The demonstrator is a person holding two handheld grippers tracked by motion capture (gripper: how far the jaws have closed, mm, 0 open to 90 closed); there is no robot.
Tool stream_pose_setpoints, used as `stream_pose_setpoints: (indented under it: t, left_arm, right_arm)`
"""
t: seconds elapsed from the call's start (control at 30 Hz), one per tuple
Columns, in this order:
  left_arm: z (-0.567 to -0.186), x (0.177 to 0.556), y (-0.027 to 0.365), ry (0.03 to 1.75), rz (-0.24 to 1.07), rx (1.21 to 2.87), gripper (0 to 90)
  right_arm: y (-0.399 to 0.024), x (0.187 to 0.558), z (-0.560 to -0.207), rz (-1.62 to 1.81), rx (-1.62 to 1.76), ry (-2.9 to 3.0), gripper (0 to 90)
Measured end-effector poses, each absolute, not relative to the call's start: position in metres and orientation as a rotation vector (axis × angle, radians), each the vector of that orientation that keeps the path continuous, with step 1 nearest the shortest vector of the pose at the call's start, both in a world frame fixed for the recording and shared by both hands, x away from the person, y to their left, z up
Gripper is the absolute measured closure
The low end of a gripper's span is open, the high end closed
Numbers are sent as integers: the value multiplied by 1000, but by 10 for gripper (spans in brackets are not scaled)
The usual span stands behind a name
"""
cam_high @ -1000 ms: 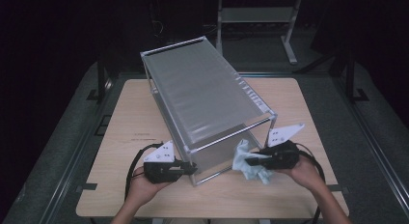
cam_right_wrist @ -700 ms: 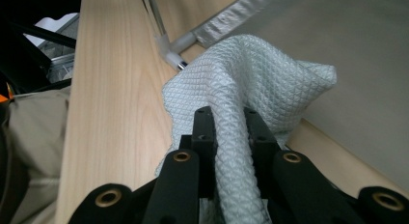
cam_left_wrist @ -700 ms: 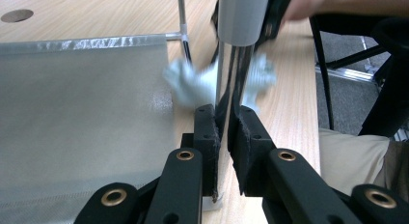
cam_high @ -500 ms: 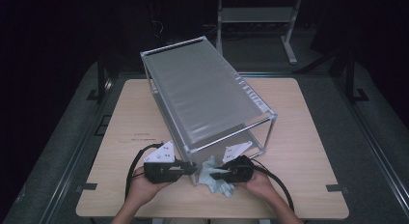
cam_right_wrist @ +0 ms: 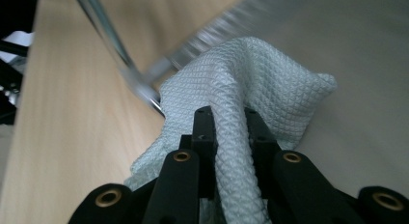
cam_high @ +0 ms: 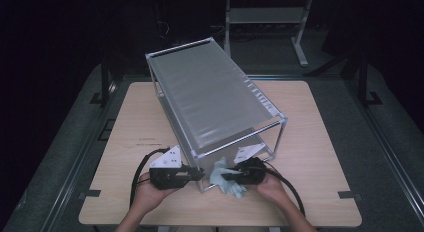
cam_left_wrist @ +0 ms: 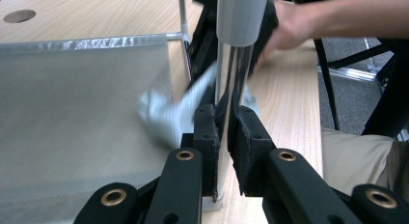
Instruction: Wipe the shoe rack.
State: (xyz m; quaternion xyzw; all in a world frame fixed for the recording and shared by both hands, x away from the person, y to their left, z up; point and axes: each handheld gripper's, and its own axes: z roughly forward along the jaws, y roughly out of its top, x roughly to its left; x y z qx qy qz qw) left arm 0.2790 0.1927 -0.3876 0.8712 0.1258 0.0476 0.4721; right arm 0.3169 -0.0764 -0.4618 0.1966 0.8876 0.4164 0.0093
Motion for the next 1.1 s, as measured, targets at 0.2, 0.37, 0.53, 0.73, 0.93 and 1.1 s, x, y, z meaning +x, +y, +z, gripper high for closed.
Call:
stream_pose_setpoints:
  t: [0.2,0.37,0.53,0.73,0.93,1.1]
  left_arm:
    - [-388,279,193,307,117,2132,807]
    - [-387,279,193,306,118,2135,806]
    - [-387,279,192,307,118,2137,806]
    - [-388,279,194,306,116,2131,808]
    - [-387,279,193,304,116,2137,806]
    - [-387,279,195,305,117,2137,808]
  right_arm:
    - [-51,314,-463,1299,551,2794,783]
    - [-85,325,-462,1265,713,2740,784]
    - [-76,323,-463,1294,670,2748,783]
    - [-55,318,-465,1295,603,2772,783]
    - [-77,326,-464,1292,682,2751,783]
    - [-46,318,-467,1349,538,2808,783]
